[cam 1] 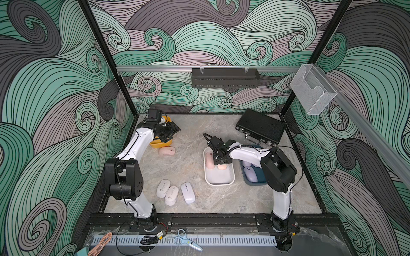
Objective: Place the mice by color into the storage box
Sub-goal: Place the mouse in the storage box.
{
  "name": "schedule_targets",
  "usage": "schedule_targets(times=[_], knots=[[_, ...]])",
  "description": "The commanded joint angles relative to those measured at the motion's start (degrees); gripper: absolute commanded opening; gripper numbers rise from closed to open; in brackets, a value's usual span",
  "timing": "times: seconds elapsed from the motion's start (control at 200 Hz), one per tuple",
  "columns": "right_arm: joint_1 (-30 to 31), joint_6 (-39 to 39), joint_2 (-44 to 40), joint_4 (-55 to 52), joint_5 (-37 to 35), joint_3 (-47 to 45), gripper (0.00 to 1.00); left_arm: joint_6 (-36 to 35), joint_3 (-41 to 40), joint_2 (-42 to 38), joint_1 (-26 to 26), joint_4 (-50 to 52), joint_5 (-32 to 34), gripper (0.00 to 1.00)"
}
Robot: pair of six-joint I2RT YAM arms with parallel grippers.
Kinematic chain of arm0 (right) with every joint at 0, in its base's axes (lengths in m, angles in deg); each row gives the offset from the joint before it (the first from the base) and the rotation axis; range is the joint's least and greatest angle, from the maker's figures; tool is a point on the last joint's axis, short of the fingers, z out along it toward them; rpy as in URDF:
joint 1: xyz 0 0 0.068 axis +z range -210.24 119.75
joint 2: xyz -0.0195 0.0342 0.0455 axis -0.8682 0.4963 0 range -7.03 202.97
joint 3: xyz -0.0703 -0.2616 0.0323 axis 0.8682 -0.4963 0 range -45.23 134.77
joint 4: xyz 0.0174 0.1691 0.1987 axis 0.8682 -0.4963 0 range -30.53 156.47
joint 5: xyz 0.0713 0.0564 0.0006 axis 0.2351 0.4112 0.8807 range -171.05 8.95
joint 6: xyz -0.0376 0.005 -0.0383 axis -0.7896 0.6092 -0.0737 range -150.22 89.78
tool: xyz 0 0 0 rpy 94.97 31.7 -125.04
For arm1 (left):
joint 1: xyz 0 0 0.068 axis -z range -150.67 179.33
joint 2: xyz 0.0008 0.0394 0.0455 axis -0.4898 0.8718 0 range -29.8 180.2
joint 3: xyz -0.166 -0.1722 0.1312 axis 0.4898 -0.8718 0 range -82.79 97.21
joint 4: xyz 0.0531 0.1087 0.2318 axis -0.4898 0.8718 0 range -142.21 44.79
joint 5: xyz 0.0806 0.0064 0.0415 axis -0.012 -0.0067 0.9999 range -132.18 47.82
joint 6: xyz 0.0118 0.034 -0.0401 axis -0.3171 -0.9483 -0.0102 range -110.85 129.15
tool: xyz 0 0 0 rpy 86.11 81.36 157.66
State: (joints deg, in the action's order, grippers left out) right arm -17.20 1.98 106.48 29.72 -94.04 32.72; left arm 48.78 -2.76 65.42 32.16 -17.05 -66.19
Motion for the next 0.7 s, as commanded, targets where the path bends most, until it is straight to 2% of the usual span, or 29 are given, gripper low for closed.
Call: schedule_targets(times=[0.0, 0.235, 0.515, 0.6, 0.695], knots=[[-0.42, 1.73, 1.40, 0.30, -0.71, 0.19, 0.52, -1.05, 1.77, 1.15, 0.51, 1.23, 0.72, 0.70], [-0.42, 2.02, -0.81, -0.01, -0.88, 0.01, 0.62, -1.21, 1.84, 1.45, 0.77, 1.31, 0.67, 0.70], [-0.33, 1.46, -4.43, -0.90, -0.45, -0.34, 0.67, -1.48, 1.99, 1.38, 1.12, 1.50, 0.89, 0.70], [-0.11, 1.37, -6.47, -1.96, 0.27, -0.81, 0.64, -1.66, 1.98, 1.22, 1.16, 1.67, 1.22, 0.70], [0.36, 1.70, -9.33, -3.15, 1.63, -2.47, 0.52, -1.76, 2.12, 1.25, 1.18, 1.87, 1.56, 0.70]])
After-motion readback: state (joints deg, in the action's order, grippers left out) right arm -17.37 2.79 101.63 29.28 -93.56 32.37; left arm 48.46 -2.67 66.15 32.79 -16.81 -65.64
